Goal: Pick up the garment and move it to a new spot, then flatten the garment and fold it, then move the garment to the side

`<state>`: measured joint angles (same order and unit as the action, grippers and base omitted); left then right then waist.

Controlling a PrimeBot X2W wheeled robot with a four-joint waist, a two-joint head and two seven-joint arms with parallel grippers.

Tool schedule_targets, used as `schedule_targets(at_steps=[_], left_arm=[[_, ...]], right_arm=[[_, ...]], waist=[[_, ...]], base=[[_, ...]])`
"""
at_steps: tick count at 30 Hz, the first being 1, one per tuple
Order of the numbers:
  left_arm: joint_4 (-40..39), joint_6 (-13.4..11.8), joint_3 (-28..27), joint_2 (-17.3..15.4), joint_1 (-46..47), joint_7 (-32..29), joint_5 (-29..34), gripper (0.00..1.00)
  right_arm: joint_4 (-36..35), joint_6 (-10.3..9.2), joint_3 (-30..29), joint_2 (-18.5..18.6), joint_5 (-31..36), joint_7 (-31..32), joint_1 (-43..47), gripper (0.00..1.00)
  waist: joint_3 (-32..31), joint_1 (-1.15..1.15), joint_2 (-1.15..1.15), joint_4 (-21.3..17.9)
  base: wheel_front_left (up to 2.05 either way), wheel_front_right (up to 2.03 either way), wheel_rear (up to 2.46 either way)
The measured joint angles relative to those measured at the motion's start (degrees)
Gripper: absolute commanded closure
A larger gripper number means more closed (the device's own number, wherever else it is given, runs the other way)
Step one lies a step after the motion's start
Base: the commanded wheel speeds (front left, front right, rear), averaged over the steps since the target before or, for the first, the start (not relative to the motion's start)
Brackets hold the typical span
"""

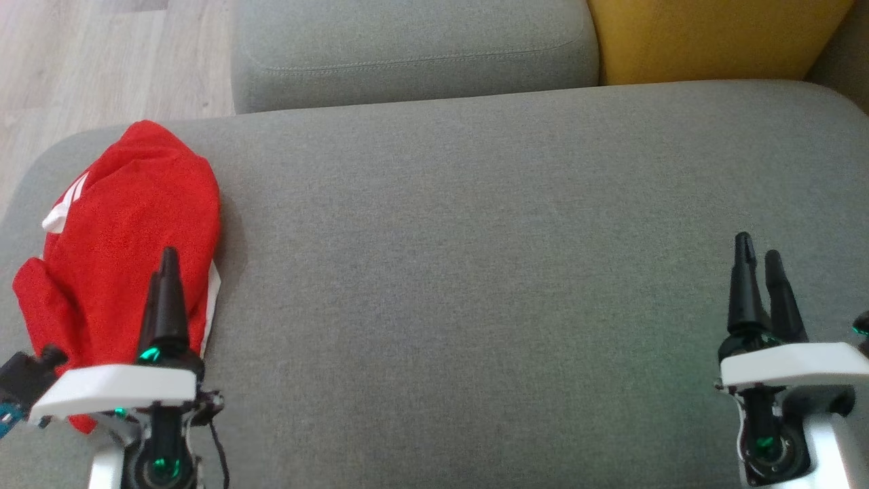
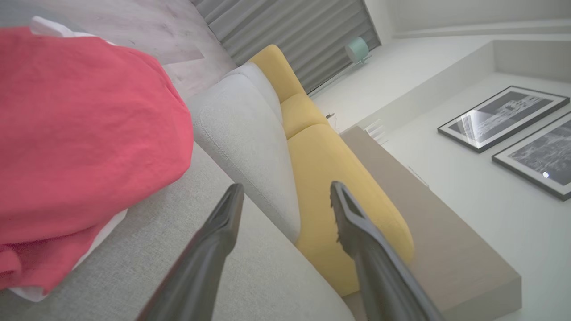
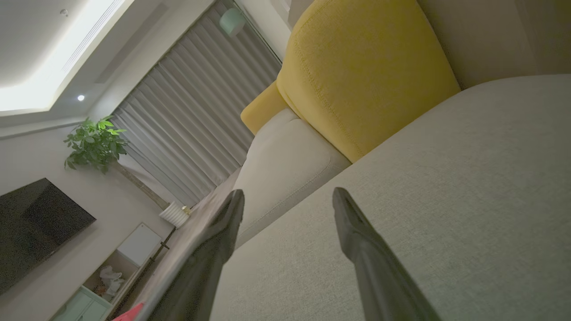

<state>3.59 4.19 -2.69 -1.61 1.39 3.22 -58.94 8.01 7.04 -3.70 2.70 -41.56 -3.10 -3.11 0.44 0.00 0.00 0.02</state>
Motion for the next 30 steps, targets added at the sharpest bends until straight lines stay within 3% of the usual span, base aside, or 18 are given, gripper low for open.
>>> schedule_targets(at_steps=[20,30], left_arm=[[-0.4,-2.8,8.2,-0.9,0.1,3.2,23.7,0.00],[0.5,-7.5,14.4,-4.1,0.1,4.5,33.1,0.00]], right_arm=[[0.0,0.00,2.2,-0.1,18.5,-3.0,0.0,0.00],[0.0,0.00,3.3,-0.1,26.4,-4.8,0.1,0.00]], waist=[[0.3,0.00,0.00,-0.4],[0.3,0.00,0.00,-0.4]], base=[[0.00,0.00,0.00],[0.00,0.00,0.00]])
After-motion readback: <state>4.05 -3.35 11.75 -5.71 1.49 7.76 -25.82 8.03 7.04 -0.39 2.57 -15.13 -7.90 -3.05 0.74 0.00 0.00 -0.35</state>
